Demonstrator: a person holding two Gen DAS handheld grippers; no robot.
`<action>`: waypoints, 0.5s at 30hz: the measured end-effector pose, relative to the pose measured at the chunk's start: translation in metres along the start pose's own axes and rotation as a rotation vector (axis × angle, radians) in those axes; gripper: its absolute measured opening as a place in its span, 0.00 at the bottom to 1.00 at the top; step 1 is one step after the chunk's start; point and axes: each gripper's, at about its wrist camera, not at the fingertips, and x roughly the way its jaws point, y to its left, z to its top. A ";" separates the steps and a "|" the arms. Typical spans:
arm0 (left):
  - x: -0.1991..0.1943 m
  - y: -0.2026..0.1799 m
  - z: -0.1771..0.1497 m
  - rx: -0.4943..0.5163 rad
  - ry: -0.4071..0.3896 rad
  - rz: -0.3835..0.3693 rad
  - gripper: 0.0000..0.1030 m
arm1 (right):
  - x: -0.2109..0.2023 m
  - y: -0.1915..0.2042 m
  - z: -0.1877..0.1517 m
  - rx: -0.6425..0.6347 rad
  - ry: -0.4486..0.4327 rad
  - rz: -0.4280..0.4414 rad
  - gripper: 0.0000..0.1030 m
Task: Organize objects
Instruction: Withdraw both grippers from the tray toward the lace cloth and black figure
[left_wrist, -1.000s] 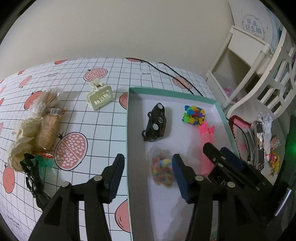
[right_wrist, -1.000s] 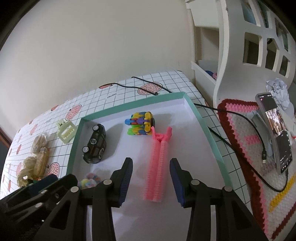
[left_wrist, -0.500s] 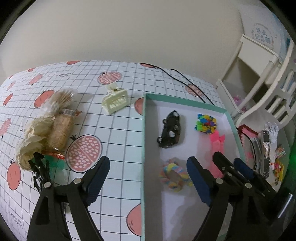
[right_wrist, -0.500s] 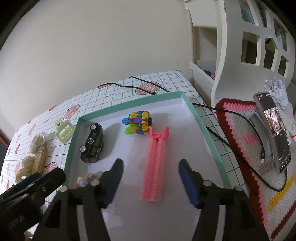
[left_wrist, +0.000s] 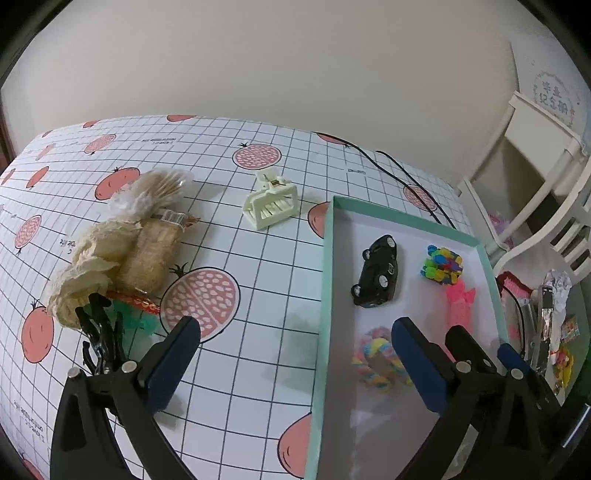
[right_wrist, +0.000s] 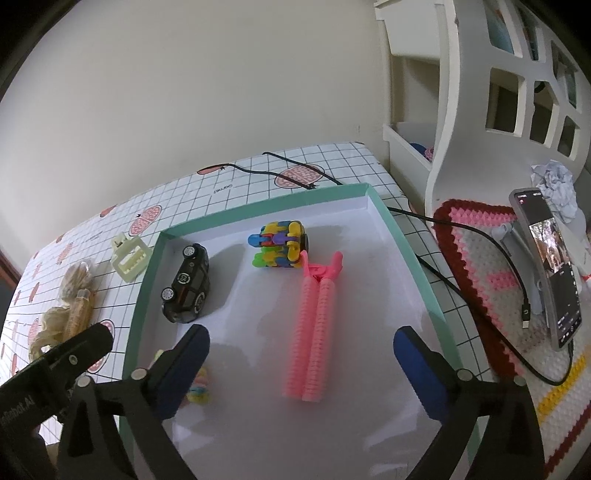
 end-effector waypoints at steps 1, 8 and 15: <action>0.001 0.000 0.000 -0.001 0.000 0.001 1.00 | 0.000 0.000 0.000 -0.001 0.000 0.001 1.00; 0.000 0.002 0.001 -0.009 -0.008 0.011 1.00 | 0.001 0.000 0.000 -0.008 0.003 0.004 1.00; 0.001 0.004 0.001 -0.017 -0.004 0.007 1.00 | -0.001 -0.001 0.000 -0.007 -0.014 -0.004 1.00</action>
